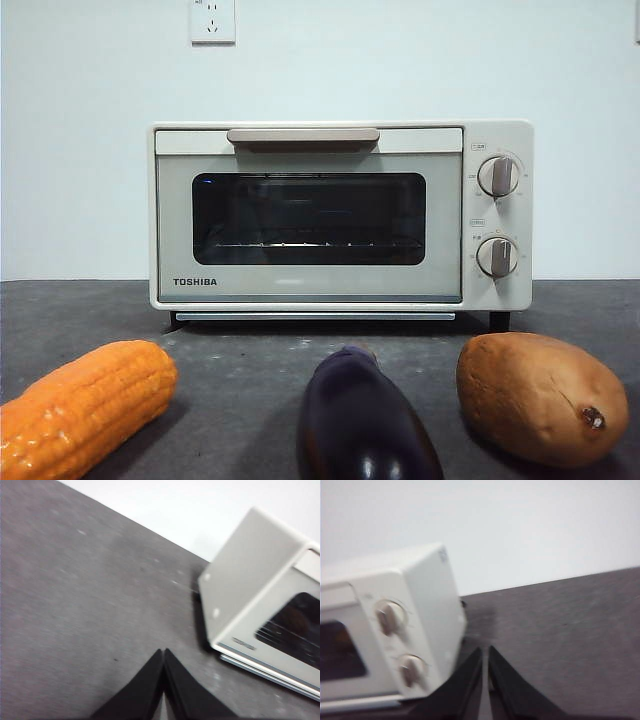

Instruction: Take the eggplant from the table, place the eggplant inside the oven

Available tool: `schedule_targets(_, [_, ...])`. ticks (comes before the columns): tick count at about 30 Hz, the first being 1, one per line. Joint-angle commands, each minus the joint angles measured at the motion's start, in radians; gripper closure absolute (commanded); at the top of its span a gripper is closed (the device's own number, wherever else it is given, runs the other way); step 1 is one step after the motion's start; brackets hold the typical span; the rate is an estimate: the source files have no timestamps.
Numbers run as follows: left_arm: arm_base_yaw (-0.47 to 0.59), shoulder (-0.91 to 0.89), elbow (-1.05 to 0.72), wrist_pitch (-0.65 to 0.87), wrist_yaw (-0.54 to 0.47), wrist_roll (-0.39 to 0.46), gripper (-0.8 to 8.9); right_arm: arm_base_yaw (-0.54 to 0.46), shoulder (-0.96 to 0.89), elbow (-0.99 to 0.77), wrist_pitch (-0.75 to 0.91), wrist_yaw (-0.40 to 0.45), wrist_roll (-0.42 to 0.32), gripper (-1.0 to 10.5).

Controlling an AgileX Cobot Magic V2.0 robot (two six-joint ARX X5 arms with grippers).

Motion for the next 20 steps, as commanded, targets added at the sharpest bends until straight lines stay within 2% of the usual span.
schedule_targets(1, [0.002,0.0,0.037,-0.006,0.037,-0.039,8.09,-0.002,-0.003,0.051,0.002,-0.052,0.156,9.4])
schedule_targets(3, [0.002,0.006,0.074,-0.037,0.043,-0.045,8.09,-0.001,-0.002,0.099,-0.033,-0.069,0.182,9.4])
schedule_targets(7, [0.002,0.046,0.161,-0.1,0.045,-0.039,8.09,-0.002,0.021,0.225,-0.137,-0.066,0.176,9.4])
schedule_targets(11, [0.002,0.133,0.255,-0.116,0.062,-0.03,8.09,-0.002,0.09,0.373,-0.237,-0.066,0.126,9.4])
schedule_targets(15, [0.002,0.248,0.357,-0.119,0.105,0.014,8.09,-0.001,0.189,0.517,-0.349,-0.075,0.09,9.4])
schedule_targets(20, [0.002,0.407,0.5,-0.159,0.213,0.09,8.09,-0.001,0.321,0.668,-0.48,-0.156,0.051,9.4])
